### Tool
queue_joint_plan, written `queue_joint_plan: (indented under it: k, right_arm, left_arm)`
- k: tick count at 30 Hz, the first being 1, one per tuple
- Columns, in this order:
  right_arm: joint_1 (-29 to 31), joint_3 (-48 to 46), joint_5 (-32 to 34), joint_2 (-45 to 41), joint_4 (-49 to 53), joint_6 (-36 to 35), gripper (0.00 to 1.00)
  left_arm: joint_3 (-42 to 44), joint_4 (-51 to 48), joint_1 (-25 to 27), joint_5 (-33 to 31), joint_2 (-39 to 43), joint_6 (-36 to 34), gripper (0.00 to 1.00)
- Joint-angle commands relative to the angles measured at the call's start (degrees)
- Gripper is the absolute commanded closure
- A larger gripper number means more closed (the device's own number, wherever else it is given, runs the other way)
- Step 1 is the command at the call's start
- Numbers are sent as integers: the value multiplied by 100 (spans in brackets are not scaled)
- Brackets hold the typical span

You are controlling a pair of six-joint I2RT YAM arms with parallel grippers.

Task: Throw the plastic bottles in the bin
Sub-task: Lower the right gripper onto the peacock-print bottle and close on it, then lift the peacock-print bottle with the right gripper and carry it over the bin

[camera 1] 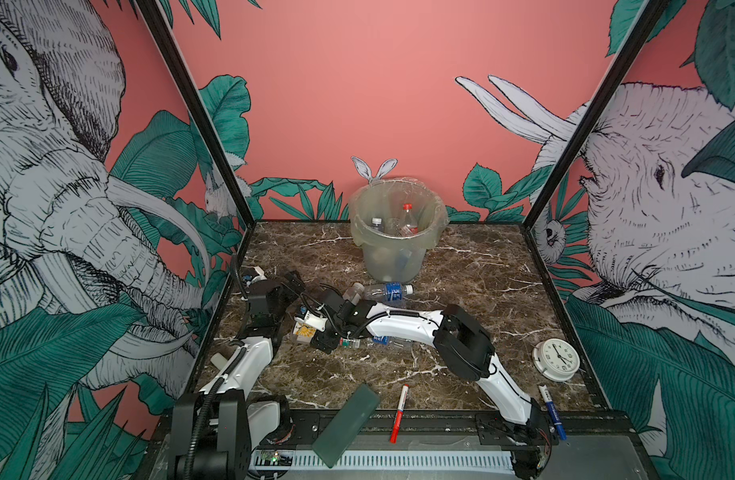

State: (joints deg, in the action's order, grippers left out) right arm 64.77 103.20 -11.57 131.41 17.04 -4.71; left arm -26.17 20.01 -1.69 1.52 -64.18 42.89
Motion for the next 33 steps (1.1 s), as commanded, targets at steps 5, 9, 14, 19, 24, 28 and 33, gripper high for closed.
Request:
queue_joint_plan:
  k: [5, 9, 14, 19, 24, 28, 33]
  right_arm:
    - [44, -56, 0, 121, 60, -12, 30]
    - [44, -164, 50, 112, 7, 5, 25]
    - [45, -266, 114, 94, -32, 3, 25]
    - [44, -539, 200, -138, -288, 34, 35]
    - [79, -919, 295, -538, -524, 40, 44]
    - [130, -1426, 495, -1020, -850, 133, 45]
    - [195, -2308, 822, -1814, -1370, 427, 45]
  left_arm:
    - [29, 138, -28, 86, -46, 75, 2]
    - [15, 159, -29, 121, -87, 83, 2]
    - [0, 196, -31, 173, -151, 83, 2]
    - [-18, 270, -28, 288, -217, 61, 2]
    - [-89, 293, -28, 505, -222, -99, 4]
    - [-115, 384, 11, 586, -192, -272, 5]
    - [-169, 546, 226, 795, -137, -632, 7]
